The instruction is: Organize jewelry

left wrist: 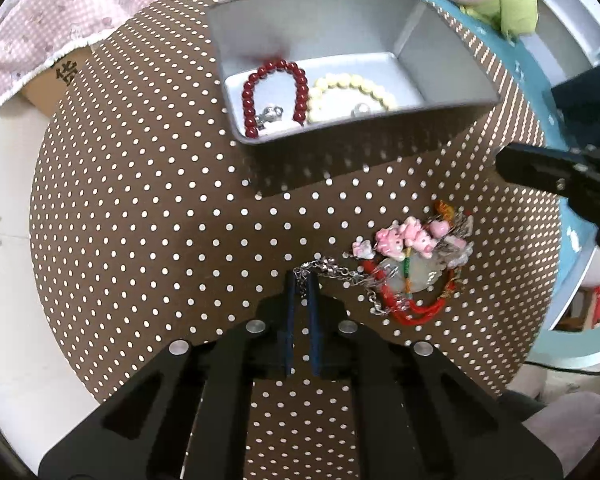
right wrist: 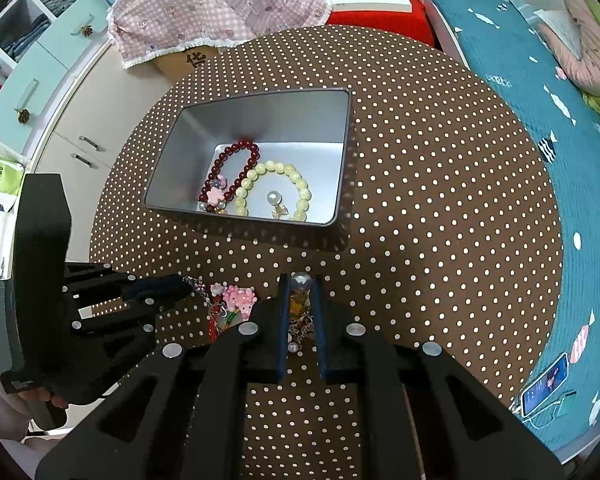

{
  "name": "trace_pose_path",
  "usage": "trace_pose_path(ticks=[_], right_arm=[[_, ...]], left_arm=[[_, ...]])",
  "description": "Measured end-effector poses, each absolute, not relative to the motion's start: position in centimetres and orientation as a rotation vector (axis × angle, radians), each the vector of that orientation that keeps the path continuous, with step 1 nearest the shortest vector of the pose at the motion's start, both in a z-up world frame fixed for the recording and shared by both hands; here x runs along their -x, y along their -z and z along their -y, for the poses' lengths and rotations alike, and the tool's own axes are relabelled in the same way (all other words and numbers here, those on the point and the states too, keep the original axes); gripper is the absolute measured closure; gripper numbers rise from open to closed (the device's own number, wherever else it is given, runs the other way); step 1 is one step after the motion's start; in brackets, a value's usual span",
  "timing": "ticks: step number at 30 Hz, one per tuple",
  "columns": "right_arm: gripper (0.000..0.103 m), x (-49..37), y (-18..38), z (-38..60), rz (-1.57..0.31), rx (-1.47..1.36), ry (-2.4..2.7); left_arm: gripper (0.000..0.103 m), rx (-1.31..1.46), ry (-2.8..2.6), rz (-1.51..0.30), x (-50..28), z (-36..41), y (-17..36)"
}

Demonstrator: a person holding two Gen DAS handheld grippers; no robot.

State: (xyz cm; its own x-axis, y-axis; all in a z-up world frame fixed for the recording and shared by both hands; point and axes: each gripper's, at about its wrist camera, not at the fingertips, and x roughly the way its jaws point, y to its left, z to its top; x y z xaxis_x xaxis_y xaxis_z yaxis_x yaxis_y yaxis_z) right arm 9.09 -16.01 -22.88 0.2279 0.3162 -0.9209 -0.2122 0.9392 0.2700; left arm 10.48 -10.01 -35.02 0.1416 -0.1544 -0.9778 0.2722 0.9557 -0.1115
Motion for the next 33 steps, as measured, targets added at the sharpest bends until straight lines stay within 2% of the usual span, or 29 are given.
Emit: trace_pose_path(ticks=[14, 18, 20, 24, 33], right_arm=[[0.093, -9.4, 20.4, 15.9, -1.232, -0.092, -0.368], [0.093, -9.9, 19.3, 15.9, -1.205, -0.096, -0.376], [0.093, -10.1, 18.5, 15.9, -1.182, -0.095, -0.382], [0.093, -11.1, 17.3, 15.5, -1.149, -0.087, -0.398], [0.093, -13.1, 17.2, 14.5, -1.136, -0.066, -0.428]], left_arm=[[0.098, 0.053, 0.335, -1.207, -9.9, 6.4, 27.6], [0.098, 0.062, 0.347, -1.150, -10.3, 3.9, 23.7], [0.098, 0.060, 0.353, -1.114, -11.5, 2.4, 19.8], [0.098, 0.076, 0.371, -1.051, -12.3, 2.3, 16.6], [0.097, 0.061, 0.400, -1.022, -14.8, 3.5, 15.1]])
